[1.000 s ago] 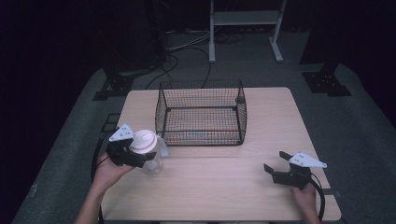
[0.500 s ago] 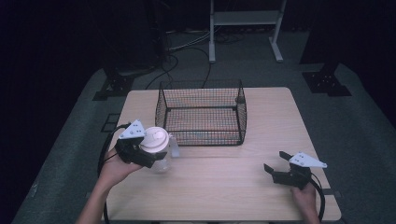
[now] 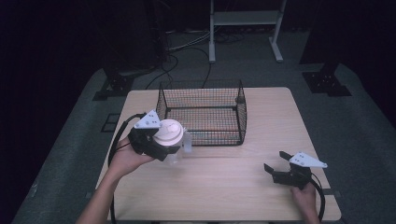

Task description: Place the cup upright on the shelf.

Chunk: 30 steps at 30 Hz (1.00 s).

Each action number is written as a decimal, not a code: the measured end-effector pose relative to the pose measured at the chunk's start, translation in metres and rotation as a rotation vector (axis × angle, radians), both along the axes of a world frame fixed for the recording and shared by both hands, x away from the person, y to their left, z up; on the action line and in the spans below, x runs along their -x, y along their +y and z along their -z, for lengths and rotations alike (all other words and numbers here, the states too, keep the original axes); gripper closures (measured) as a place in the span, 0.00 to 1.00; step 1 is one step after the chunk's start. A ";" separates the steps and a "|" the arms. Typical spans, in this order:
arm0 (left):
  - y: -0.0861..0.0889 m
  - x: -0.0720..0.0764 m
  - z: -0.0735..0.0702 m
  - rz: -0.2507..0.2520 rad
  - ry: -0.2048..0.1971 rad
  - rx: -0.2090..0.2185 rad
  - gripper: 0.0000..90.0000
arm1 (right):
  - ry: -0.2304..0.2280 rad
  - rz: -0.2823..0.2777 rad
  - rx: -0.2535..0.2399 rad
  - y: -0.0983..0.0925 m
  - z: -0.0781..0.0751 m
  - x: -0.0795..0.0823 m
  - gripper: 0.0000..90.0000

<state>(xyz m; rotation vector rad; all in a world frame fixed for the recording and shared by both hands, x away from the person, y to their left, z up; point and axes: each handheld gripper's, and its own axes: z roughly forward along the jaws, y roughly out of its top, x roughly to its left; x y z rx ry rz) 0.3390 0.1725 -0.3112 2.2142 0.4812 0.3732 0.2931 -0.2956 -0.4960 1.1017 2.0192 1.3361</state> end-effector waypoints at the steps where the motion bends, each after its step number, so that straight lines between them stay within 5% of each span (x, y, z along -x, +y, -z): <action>1: 0.000 0.000 0.000 0.000 0.000 0.000 0.06 | 0.002 0.001 -0.001 0.000 0.000 0.000 0.15; 17: -0.060 -0.034 -0.041 0.082 -0.002 -0.042 0.06 | 0.001 0.001 -0.013 -0.001 0.000 -0.001 0.15; 30: -0.084 -0.065 -0.051 0.085 0.017 -0.067 0.06 | 0.002 0.003 -0.024 -0.002 -0.001 -0.001 0.15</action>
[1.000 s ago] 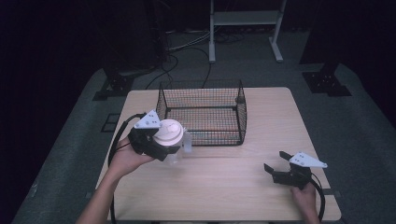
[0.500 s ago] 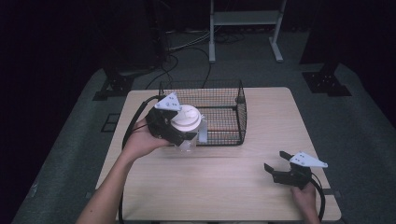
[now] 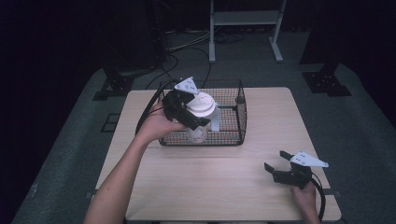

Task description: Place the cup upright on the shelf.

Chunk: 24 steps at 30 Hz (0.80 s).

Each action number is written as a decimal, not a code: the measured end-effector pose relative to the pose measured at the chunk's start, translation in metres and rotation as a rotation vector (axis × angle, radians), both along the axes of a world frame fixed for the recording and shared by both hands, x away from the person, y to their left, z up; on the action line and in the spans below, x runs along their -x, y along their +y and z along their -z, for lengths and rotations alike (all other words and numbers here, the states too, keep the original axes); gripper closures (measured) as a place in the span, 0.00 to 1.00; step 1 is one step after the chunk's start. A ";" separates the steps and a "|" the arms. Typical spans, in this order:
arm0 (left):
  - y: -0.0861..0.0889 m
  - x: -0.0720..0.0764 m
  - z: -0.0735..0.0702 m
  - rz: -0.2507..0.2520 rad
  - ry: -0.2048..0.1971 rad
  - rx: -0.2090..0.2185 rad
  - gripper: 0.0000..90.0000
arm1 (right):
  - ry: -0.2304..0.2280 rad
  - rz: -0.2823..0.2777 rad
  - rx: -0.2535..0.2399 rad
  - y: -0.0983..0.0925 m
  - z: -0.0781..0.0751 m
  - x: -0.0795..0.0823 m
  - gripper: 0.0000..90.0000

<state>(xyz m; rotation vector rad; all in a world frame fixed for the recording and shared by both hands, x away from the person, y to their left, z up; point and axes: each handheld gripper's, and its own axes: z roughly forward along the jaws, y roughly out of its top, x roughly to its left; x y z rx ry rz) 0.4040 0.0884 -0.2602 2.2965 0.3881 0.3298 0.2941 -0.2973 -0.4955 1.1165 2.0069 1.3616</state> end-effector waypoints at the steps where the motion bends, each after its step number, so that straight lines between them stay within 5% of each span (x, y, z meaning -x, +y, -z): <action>1: -0.001 -0.002 0.000 -0.003 0.005 0.002 0.06 | 0.000 0.001 -0.001 0.000 0.000 0.000 0.15; 24: -0.020 -0.058 0.002 -0.078 0.043 -0.002 0.06 | 0.002 0.012 -0.024 -0.002 -0.001 -0.001 0.15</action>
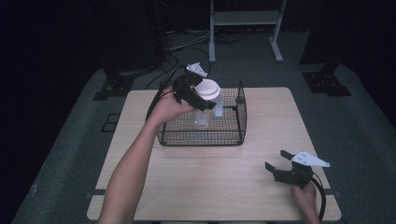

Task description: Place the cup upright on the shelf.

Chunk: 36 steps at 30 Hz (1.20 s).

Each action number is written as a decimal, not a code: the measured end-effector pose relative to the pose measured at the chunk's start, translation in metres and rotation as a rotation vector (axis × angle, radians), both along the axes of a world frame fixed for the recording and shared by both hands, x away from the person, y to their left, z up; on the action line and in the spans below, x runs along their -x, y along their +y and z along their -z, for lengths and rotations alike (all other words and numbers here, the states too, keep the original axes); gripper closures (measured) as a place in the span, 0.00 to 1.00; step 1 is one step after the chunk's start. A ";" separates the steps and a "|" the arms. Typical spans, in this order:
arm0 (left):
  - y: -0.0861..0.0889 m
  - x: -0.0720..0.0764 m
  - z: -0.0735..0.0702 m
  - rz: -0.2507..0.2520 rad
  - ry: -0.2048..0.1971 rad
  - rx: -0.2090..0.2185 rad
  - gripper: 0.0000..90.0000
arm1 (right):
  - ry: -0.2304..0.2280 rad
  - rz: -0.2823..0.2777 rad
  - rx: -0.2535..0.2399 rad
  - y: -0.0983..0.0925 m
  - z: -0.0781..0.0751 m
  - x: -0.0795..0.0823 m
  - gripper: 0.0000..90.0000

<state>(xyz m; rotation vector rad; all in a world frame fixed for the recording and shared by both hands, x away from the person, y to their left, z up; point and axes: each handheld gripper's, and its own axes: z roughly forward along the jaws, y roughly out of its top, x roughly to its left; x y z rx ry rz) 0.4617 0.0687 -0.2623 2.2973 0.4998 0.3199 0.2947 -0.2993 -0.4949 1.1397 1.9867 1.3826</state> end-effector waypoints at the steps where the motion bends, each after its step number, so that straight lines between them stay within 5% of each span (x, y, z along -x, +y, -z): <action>1: 0.000 -0.003 0.001 -0.008 0.001 0.005 0.06 | 0.000 -0.001 0.000 0.000 0.000 0.000 0.15; 17: -0.004 -0.033 0.021 -0.077 0.023 0.016 0.06 | -0.003 0.002 -0.012 -0.002 0.000 0.000 0.15; 36: -0.033 -0.067 0.066 -0.106 0.069 -0.006 0.06 | -0.013 -0.006 -0.034 -0.005 -0.001 -0.001 0.15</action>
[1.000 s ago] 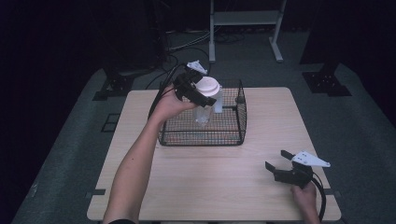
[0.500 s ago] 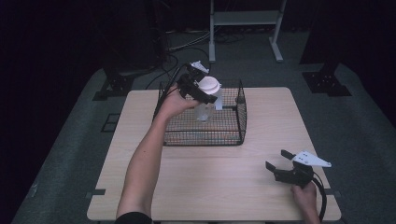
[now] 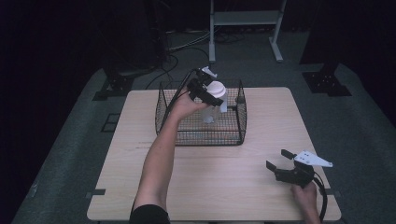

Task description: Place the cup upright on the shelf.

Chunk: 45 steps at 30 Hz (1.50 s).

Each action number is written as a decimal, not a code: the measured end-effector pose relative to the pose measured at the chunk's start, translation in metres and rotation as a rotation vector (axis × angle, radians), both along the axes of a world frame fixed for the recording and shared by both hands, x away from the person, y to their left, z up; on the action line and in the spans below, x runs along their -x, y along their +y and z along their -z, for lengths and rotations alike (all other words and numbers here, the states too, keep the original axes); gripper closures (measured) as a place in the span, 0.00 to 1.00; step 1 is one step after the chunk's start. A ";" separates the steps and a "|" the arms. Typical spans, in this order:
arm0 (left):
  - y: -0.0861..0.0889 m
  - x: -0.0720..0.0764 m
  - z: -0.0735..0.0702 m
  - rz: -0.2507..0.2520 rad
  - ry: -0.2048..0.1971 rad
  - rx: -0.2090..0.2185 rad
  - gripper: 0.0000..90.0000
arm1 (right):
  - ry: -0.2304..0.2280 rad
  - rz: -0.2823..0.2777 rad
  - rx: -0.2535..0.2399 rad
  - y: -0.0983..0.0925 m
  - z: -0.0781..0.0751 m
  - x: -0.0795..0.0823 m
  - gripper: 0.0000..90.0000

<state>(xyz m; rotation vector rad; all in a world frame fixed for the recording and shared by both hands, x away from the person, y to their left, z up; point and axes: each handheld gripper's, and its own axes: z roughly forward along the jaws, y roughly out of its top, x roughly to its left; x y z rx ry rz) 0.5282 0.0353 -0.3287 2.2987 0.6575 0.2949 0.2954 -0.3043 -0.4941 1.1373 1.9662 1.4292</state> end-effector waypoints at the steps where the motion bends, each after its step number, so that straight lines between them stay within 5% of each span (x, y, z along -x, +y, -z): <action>1: -0.001 -0.002 0.002 -0.003 -0.001 -0.001 0.06 | 0.001 0.001 -0.002 0.000 0.000 0.000 0.15; 20: 0.001 -0.016 0.036 -0.022 0.049 0.036 0.06 | -0.008 -0.009 -0.010 -0.002 0.000 0.000 0.15; 45: 0.002 -0.007 0.040 -0.010 -0.004 0.019 0.05 | -0.002 -0.022 0.019 0.002 0.001 0.000 0.15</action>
